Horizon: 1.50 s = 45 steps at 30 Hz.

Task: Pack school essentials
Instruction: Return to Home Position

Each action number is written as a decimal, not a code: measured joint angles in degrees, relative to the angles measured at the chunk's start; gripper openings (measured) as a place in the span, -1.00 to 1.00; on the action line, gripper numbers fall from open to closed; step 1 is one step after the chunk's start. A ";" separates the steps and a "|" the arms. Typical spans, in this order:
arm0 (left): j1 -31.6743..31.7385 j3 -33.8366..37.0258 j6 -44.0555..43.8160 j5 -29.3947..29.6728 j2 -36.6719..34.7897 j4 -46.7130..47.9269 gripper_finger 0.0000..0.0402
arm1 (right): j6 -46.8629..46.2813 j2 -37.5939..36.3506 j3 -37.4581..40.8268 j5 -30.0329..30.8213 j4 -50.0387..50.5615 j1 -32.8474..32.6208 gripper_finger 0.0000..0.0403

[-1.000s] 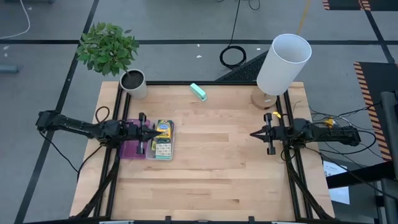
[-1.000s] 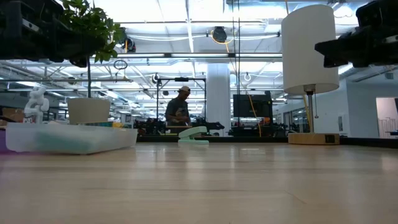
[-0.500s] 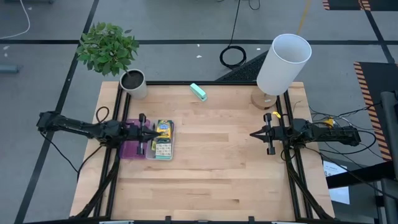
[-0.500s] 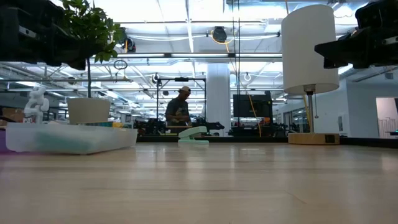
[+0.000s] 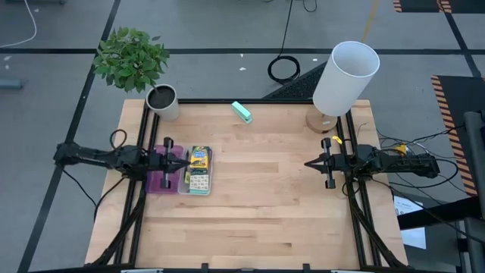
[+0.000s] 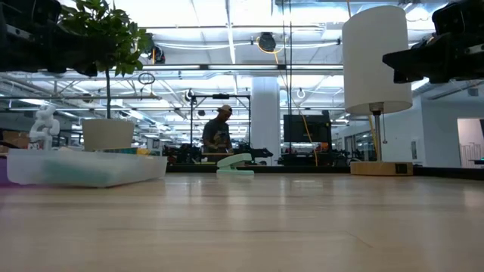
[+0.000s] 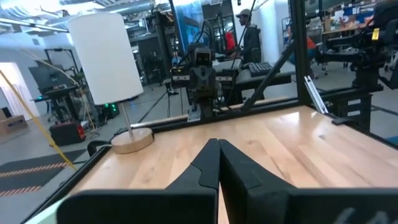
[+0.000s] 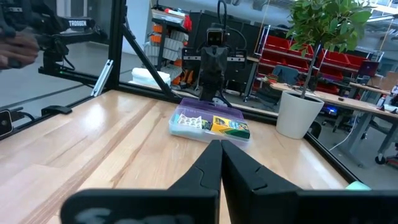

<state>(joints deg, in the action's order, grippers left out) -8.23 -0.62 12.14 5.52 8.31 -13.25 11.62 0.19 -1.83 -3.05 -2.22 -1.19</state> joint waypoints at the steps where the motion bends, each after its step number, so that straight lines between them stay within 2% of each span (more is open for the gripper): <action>1: 0.02 0.00 -0.02 0.00 -0.97 1.23 -0.99 | 0.00 0.00 0.01 0.01 -0.01 -0.01 -1.00; 9: 0.01 0.00 -1.31 0.02 -8.22 8.99 -0.99 | 0.00 0.00 0.00 0.00 -0.03 -0.01 -1.00; 24: 0.02 -0.07 -3.63 0.25 -8.17 11.66 -0.96 | 0.00 0.00 0.01 0.00 -0.07 0.00 -1.00; 38: 0.00 0.02 0.53 -2.41 -8.17 9.61 -0.99 | 0.00 0.00 0.00 0.00 -0.07 0.00 -1.00; 45: 0.02 0.00 -5.24 -2.82 -8.15 11.91 -0.99 | 0.00 0.00 0.02 0.00 -0.07 -0.01 -1.00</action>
<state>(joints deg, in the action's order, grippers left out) -8.21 -0.62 6.90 2.70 0.16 -1.34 11.62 0.19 -1.80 -3.05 -2.28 -1.20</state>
